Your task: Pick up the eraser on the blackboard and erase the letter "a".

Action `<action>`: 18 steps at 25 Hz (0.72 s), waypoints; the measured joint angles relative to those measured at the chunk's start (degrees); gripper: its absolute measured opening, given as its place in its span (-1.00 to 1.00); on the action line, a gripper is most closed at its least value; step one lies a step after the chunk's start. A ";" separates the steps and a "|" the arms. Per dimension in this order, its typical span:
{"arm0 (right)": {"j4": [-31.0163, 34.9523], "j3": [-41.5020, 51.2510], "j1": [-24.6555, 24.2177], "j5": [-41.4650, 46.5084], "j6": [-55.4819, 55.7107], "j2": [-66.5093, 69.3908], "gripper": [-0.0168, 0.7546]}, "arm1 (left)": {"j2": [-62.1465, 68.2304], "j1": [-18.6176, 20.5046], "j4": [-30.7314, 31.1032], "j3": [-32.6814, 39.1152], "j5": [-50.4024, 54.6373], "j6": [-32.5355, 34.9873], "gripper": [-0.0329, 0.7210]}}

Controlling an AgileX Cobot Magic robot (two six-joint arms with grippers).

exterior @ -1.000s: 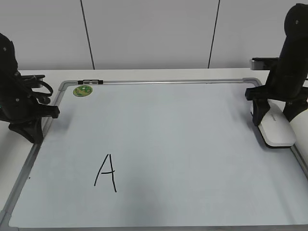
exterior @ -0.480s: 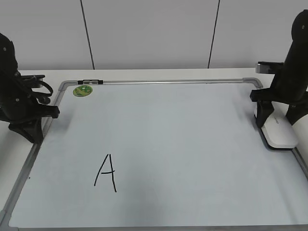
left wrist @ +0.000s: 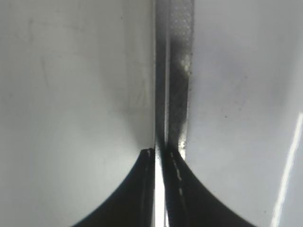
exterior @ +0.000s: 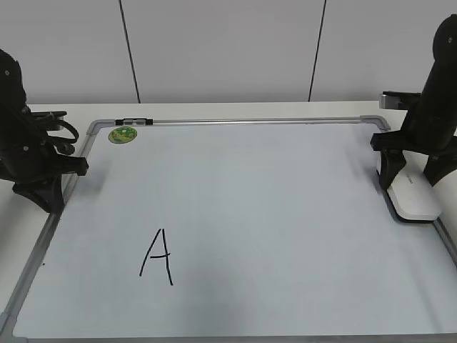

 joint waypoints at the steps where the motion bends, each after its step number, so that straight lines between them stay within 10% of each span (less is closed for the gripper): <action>1: 0.00 0.00 0.00 0.00 0.00 0.00 0.39 | 0.00 0.00 0.00 0.00 0.00 0.10 -0.84; 18: 0.13 -0.57 0.00 0.54 -0.20 1.36 0.39 | 0.00 0.00 -0.13 0.00 0.00 0.30 -0.84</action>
